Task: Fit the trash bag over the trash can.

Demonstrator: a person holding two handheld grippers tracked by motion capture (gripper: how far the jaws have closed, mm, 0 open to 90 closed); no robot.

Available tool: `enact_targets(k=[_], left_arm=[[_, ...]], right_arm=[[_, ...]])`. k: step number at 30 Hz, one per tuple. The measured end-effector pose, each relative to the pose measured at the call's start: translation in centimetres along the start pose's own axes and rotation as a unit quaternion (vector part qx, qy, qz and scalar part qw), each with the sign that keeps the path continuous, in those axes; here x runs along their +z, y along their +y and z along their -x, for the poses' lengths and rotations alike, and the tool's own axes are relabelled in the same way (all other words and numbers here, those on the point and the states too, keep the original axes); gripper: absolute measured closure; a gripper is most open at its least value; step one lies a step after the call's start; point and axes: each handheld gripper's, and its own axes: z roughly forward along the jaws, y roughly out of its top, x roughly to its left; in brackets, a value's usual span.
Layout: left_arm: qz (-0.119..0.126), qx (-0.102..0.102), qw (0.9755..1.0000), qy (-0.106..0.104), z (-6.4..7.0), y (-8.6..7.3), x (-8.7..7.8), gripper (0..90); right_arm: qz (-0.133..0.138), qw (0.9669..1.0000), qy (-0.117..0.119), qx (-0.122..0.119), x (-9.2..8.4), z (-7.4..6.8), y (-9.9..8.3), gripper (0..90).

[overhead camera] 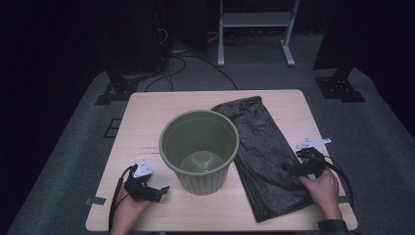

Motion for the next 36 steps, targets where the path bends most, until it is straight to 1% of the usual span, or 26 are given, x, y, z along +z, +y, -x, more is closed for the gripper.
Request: enact_targets(k=[1, 3, 4, 6, 7, 8, 11, 13, 14, 15, 18, 20, 22, 23, 25, 26, 27, 29, 31, 34, 35, 36], left_arm=[[0.0, 0.0, 1.0, 0.0, 0.0, 0.0, 0.0, 0.0], [0.0, 0.0, 1.0, 0.0, 0.0, 0.0, 0.0, 0.0], [0.0, 0.0, 1.0, 0.0, 0.0, 0.0, 0.0, 0.0], [0.0, 0.0, 1.0, 0.0, 0.0, 0.0, 0.0, 0.0], [0.0, 0.0, 1.0, 0.0, 0.0, 0.0, 0.0, 0.0], [0.0, 0.0, 1.0, 0.0, 0.0, 0.0, 0.0, 0.0], [0.0, 0.0, 1.0, 0.0, 0.0, 0.0, 0.0, 0.0], [0.0, 0.0, 1.0, 0.0, 0.0, 0.0, 0.0, 0.0], [0.0, 0.0, 1.0, 0.0, 0.0, 0.0, 0.0, 0.0], [0.0, 0.0, 1.0, 0.0, 0.0, 0.0, 0.0, 0.0], [0.0, 0.0, 1.0, 0.0, 0.0, 0.0, 0.0, 0.0], [0.0, 0.0, 1.0, 0.0, 0.0, 0.0, 0.0, 0.0], [0.0, 0.0, 1.0, 0.0, 0.0, 0.0, 0.0, 0.0], [-0.001, 0.0, 1.0, 0.0, 0.0, 0.0, 0.0, 0.0], [0.0, 0.0, 1.0, 0.0, 0.0, 0.0, 0.0, 0.0], [-0.001, 0.0, 1.0, 0.0, 0.0, 0.0, 0.0, 0.0], [0.0, -0.001, 1.0, 0.001, 0.0, 0.0, 0.0, 0.0], [-0.001, -0.001, 1.0, 0.001, 0.0, 0.0, 0.0, 0.0], [-0.001, -0.001, 1.0, 0.001, 0.1, 0.0, 0.0, 0.0], [-0.001, -0.002, 1.0, 0.001, 0.1, 0.0, 0.0, 0.0], [-0.001, -0.002, 1.0, 0.001, 0.1, 0.0, 0.0, 0.0], [-0.001, -0.002, 1.0, 0.001, 0.1, 0.0, 0.0, 0.0]], right_arm=[[-0.002, 1.0, -0.003, 0.001, 0.3, 0.1, 0.1, 16.1], [-0.01, 0.9999, -0.002, 0.004, 1.1, 0.4, 0.1, 23.0], [-0.011, 0.9999, -0.005, 0.005, 1.2, 0.4, 0.2, 24.5], [-0.009, 0.9999, 0.0, 0.007, 1.6, 0.6, 0.2, 31.9], [-0.007, 0.9999, 0.001, 0.009, 1.7, 0.7, 0.3, 33.9], [-0.006, 0.9999, 0.0, 0.009, 1.8, 0.7, 0.3, 35.9], [-0.001, 0.9999, -0.004, 0.01, 1.8, 0.9, 0.3, 46.0], [0.002, 0.9999, -0.01, 0.002, 1.8, 0.9, 0.3, 57.1], [0.003, 1.0, -0.008, -0.001, 1.7, 0.8, 0.3, 62.1], [0.005, 1.0, -0.005, -0.004, 1.7, 0.8, 0.3, 71.0], [0.005, 0.9998, 0.01, -0.015, 1.7, 0.6, 0.2, 87.5], [0.004, 0.9996, 0.012, -0.026, 1.6, 0.5, 0.2, 89.6], [-0.003, 0.9991, 0.026, -0.033, 1.4, 0.5, 0.1, 89.7], [-0.008, 0.9985, 0.038, -0.039, 1.2, 0.5, 0.0, 89.8], [-0.017, 0.997, 0.055, -0.052, 0.9, 0.5, -0.2, 89.8], [-0.019, 0.9959, 0.065, -0.059, 0.7, 0.4, -0.4, 89.8], [-0.02, 0.9944, 0.079, -0.067, 0.4, 0.4, -0.7, 89.8], [-0.023, 0.9924, 0.096, -0.074, -0.2, 0.3, -1.4, 89.8], [-0.027, 0.9906, 0.106, -0.082, -0.9, 0.3, -2.2, 89.8], [-0.038, 0.9886, 0.114, -0.092, -2.1, 0.3, -3.3, 89.8], [-0.039, 0.9883, 0.113, -0.094, -2.5, 0.3, -3.7, 89.7], [-0.043, 0.989, 0.105, -0.094, -2.8, 0.4, -4.0, 89.6]])
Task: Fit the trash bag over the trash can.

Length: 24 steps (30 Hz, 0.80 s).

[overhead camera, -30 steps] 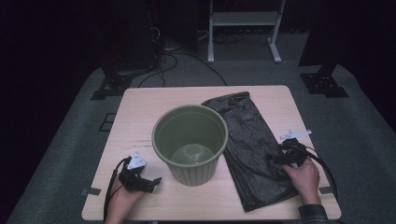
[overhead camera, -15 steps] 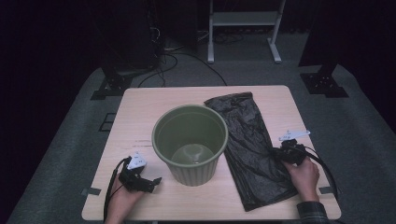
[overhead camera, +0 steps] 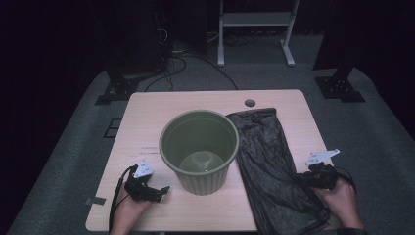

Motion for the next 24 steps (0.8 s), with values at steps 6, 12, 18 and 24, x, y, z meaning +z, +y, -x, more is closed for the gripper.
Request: enact_targets(k=[6, 12, 18, 24], left_arm=[[0.001, -0.001, 1.0, 0.001, 0.0, 0.0, 0.0, 0.0], [0.001, -0.001, 1.0, 0.001, 0.0, 0.0, 0.0, 0.0], [0.001, -0.001, 1.0, 0.001, 0.0, 0.0, 0.0, 0.0], [0.001, -0.001, 1.0, 0.001, 0.0, 0.0, 0.0, 0.0]], right_arm=[[0.01, 0.9974, -0.052, 0.049, -0.7, 0.5, 0.1, 37.7], [0.018, 0.9939, -0.079, 0.075, 0.6, 0.5, 1.5, 14.8], [0.037, 0.9915, -0.069, 0.104, 1.6, 1.0, 2.0, 12.0], [0.035, 0.9917, -0.059, 0.109, 2.7, 1.2, 2.6, 11.2]])
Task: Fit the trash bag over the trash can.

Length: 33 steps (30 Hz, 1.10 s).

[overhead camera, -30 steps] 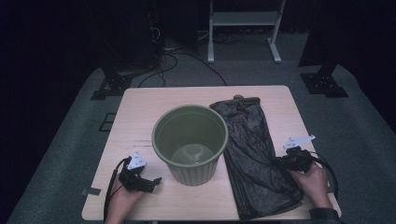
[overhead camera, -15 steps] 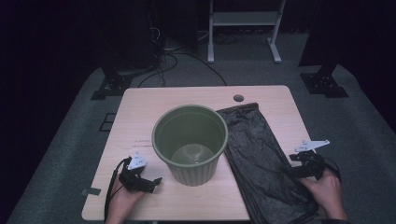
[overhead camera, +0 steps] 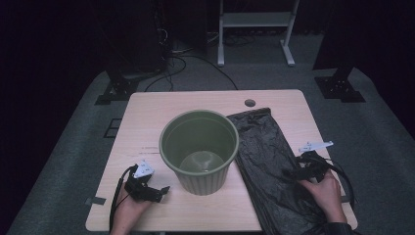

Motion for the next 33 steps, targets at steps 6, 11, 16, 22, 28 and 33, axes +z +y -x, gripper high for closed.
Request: enact_targets(k=[6, 11, 16, 22, 28, 33], left_arm=[[0.0, 0.0, 1.0, 0.0, 0.0, 0.0, 0.0, 0.0], [0.0, 0.0, 1.0, 0.0, 0.0, 0.0, 0.0, 0.0], [0.0, 0.0, 1.0, 0.0, 0.0, 0.0, 0.0, 0.0], [0.0, 0.001, 1.0, 0.0, 0.0, 0.0, 0.0, 0.0], [0.0, 0.001, 1.0, -0.001, 0.0, 0.0, 0.0, 0.0], [0.0, 0.001, 1.0, -0.001, 0.0, 0.0, 0.0, 0.0]], right_arm=[[0.005, 0.9999, 0.014, 0.004, 1.1, -0.2, 1.0, 11.0], [0.006, 0.9994, 0.035, -0.001, 2.2, -1.1, 2.2, 11.0], [0.004, 0.9988, 0.046, -0.012, 3.4, -2.1, 3.4, 11.1], [0.003, 0.9979, 0.062, -0.02, 4.5, -3.4, 4.5, 11.0], [0.004, 0.9962, 0.084, -0.023, 5.4, -4.6, 5.5, 11.1], [0.008, 0.9951, 0.097, -0.02, 6.3, -5.7, 6.3, 11.1]])
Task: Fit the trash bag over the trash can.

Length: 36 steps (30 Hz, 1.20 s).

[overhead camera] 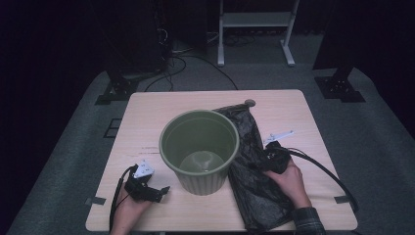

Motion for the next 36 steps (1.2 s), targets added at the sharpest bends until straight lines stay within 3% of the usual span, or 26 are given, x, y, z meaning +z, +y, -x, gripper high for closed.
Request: enact_targets(k=[9, 19, 29, 36], left_arm=[[0.0, 0.001, 1.0, -0.001, 0.0, 0.0, 0.0, 0.0], [0.0, 0.001, 1.0, -0.001, 0.0, 0.0, 0.0, 0.0], [0.0, 0.001, 1.0, 0.0, 0.0, 0.0, 0.0, 0.0], [0.0, 0.0, 1.0, 0.0, 0.0, 0.0, 0.0, 0.0]], right_arm=[[0.001, 0.9997, 0.022, -0.015, 1.5, -1.9, 1.7, 11.4], [0.01, 0.9988, 0.046, -0.016, 2.0, -3.4, 2.5, 11.7], [-0.006, 0.9988, 0.038, -0.029, 3.1, -4.6, 2.3, 11.8], [-0.01, 0.9985, 0.015, -0.052, 3.8, -5.2, 2.0, 11.7]])
